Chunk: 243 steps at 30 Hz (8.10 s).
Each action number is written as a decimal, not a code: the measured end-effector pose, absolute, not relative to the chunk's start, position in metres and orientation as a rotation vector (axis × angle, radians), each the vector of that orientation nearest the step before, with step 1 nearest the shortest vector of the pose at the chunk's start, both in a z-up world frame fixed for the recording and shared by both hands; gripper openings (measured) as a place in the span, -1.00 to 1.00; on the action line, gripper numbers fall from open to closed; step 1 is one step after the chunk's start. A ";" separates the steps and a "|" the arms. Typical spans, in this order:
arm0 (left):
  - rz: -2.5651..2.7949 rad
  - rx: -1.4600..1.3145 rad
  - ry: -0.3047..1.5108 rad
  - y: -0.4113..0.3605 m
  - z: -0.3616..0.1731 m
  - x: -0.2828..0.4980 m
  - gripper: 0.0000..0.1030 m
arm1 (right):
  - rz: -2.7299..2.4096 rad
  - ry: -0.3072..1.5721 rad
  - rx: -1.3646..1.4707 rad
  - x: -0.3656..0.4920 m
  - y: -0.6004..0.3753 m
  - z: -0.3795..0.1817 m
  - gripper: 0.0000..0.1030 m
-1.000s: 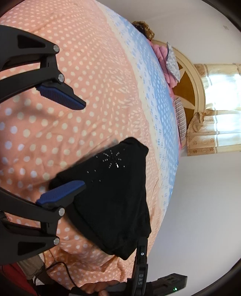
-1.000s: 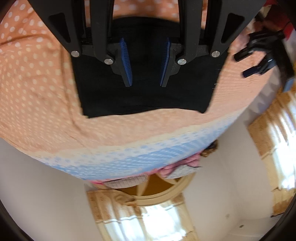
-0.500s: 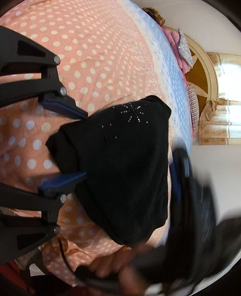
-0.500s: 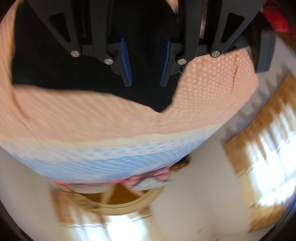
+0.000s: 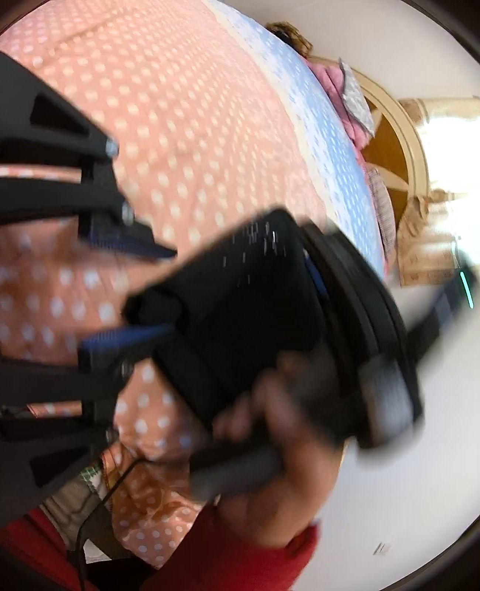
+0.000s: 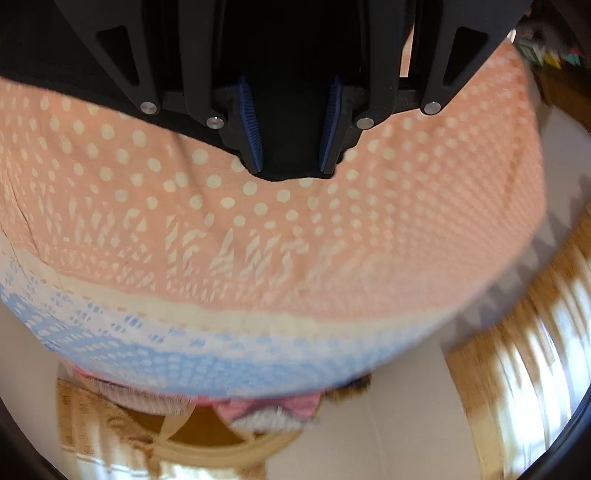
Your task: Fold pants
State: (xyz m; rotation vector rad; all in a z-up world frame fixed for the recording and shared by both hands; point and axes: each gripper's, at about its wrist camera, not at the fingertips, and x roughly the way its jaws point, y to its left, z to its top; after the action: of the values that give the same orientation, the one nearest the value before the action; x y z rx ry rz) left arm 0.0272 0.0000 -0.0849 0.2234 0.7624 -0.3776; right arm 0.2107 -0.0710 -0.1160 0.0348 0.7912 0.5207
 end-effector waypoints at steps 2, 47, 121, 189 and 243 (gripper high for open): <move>-0.319 0.211 0.760 0.010 -0.077 0.031 0.42 | 0.537 0.730 0.134 0.195 -0.089 -0.103 -0.34; -0.170 -0.286 1.004 -0.008 -0.106 0.115 1.00 | 0.008 0.705 0.340 0.085 -0.277 -0.149 0.20; -0.179 -0.069 0.761 0.018 -0.032 0.107 -0.73 | 0.037 0.538 0.113 0.079 -0.175 -0.069 -0.48; -0.245 0.115 0.739 0.131 -0.071 0.069 -0.06 | 0.714 0.875 0.291 0.121 -0.042 -0.137 -0.18; -0.790 0.009 0.964 0.042 -0.083 0.228 -0.84 | 0.717 0.938 0.373 0.099 -0.069 -0.125 -0.74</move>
State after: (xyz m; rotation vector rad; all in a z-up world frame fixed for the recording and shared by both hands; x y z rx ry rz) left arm 0.2276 0.0415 -0.0829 0.0089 0.9641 -0.7900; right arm 0.0991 -0.0691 -0.1248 0.3732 0.9380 0.7174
